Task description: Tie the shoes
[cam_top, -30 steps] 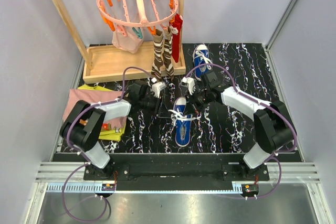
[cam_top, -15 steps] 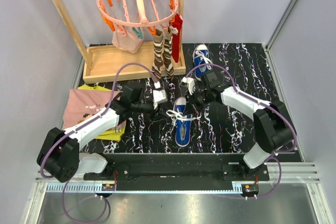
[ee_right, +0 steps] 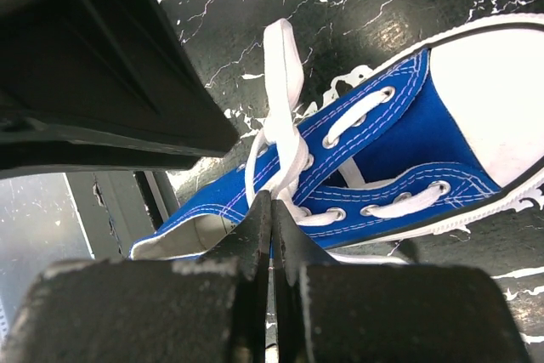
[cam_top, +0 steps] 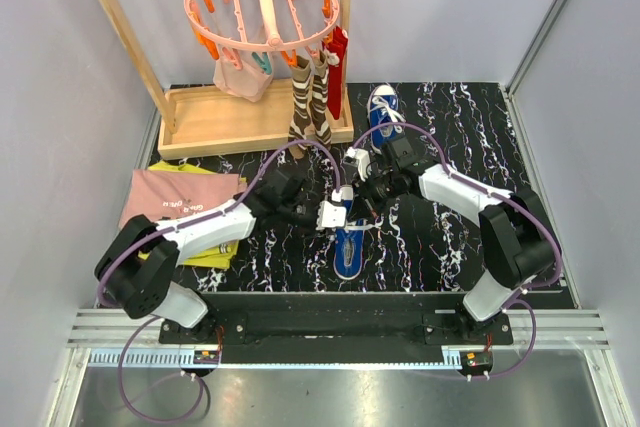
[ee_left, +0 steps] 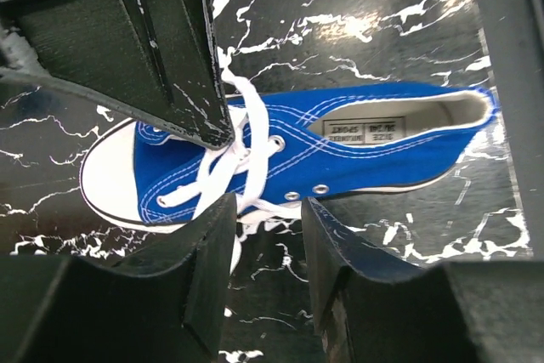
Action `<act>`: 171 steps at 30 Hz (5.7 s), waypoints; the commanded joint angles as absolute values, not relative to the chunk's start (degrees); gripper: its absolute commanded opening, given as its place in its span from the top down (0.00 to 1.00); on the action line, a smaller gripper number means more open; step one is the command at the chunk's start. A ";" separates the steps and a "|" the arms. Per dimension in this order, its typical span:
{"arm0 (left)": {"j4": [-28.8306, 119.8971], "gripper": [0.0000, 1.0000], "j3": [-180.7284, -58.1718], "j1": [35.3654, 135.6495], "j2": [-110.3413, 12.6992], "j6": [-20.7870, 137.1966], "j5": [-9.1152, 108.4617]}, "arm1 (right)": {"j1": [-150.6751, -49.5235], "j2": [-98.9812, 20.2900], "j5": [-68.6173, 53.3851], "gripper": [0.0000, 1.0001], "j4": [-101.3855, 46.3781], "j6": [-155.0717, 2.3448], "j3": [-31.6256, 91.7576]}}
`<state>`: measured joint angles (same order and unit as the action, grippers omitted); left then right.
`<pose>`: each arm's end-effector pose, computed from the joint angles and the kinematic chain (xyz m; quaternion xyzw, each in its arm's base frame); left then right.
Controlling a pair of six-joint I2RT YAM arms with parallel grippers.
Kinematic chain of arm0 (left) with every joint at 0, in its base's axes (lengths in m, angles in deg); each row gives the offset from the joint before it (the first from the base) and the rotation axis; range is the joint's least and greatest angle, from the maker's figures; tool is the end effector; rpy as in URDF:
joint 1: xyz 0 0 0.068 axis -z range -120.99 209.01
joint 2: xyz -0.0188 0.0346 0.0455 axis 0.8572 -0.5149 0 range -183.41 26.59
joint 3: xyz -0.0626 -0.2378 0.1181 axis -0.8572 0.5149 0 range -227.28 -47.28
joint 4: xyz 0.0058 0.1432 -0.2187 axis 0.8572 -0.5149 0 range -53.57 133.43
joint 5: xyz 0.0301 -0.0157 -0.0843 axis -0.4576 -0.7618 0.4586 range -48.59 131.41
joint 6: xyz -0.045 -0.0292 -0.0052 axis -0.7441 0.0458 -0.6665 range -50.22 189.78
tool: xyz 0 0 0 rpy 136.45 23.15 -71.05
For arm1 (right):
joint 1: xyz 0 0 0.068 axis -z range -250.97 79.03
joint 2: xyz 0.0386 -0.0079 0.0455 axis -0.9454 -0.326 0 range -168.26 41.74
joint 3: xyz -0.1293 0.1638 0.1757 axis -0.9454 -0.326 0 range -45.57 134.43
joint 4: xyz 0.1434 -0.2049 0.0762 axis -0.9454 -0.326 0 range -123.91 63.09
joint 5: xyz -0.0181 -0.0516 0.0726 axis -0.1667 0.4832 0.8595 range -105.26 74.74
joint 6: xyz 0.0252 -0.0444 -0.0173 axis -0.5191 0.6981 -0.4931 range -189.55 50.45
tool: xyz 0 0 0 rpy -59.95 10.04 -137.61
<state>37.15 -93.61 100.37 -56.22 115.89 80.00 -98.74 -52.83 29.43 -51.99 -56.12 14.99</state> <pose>0.2062 -0.2112 0.2089 0.6934 0.5333 -0.2868 0.3905 0.2792 0.1751 0.2041 -0.4085 0.7989 0.3943 0.1988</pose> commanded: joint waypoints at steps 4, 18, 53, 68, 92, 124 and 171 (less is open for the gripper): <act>40.44 0.60 -98.78 101.72 -60.51 120.14 78.06 | -97.96 -53.10 32.12 1.00 -50.73 -56.63 17.10; 39.12 0.90 -101.16 102.60 -62.98 118.31 78.24 | -96.28 -53.36 34.31 1.00 -50.64 -57.33 17.19; 47.74 1.00 -102.47 101.55 -66.40 66.91 71.20 | -95.58 -53.01 36.07 1.00 -49.58 -60.23 15.60; 60.56 0.98 -96.24 98.56 -66.49 47.20 72.96 | -95.41 -52.92 36.95 1.00 -48.36 -61.81 14.38; 84.30 0.90 -89.90 97.94 -72.64 29.27 83.07 | -95.41 -53.10 37.56 0.99 -46.07 -64.19 13.41; 89.75 0.89 -89.20 96.36 -76.07 26.19 85.36 | -87.32 -54.41 42.30 0.71 -49.85 -74.82 11.47; 76.14 0.67 -89.20 93.20 -67.56 31.81 86.67 | -87.32 -58.29 45.65 1.00 -46.24 -79.39 10.15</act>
